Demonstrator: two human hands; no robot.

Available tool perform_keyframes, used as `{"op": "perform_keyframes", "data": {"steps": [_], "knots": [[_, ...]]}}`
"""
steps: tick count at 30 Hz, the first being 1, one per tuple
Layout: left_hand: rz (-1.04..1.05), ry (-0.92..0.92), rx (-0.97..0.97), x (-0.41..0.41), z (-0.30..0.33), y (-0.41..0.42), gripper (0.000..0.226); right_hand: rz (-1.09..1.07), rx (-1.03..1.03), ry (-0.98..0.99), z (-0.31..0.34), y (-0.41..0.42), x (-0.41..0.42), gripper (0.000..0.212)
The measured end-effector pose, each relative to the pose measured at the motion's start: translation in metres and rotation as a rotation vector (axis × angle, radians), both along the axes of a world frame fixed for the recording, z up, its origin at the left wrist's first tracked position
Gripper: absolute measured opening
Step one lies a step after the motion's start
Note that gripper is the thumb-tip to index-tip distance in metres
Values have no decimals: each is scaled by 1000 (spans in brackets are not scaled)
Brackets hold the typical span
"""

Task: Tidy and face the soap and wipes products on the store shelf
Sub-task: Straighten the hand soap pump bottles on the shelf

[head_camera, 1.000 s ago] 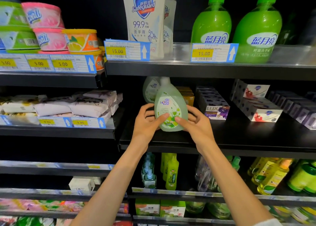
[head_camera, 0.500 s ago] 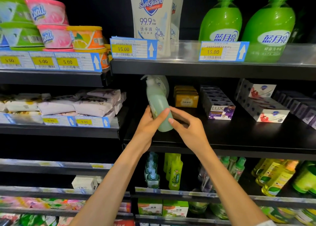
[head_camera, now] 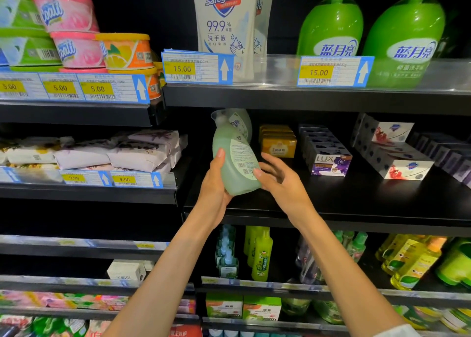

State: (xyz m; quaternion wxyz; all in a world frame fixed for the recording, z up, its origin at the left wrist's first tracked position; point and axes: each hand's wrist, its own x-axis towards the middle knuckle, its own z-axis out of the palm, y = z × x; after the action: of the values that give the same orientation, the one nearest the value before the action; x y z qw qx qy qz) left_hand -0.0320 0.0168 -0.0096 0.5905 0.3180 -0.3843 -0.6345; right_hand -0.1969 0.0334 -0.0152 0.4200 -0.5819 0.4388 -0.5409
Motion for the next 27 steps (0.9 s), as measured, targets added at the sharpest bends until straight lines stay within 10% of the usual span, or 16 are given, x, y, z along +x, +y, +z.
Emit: {"op": "perform_keyframes", "data": {"steps": [9, 27], "knots": [[-86, -159, -136, 1, 0, 5, 62, 47, 47, -178, 3, 5, -9, 43], [-56, -260, -190, 4, -7, 0, 50, -71, -39, -168, -3, 0, -11, 58]]}}
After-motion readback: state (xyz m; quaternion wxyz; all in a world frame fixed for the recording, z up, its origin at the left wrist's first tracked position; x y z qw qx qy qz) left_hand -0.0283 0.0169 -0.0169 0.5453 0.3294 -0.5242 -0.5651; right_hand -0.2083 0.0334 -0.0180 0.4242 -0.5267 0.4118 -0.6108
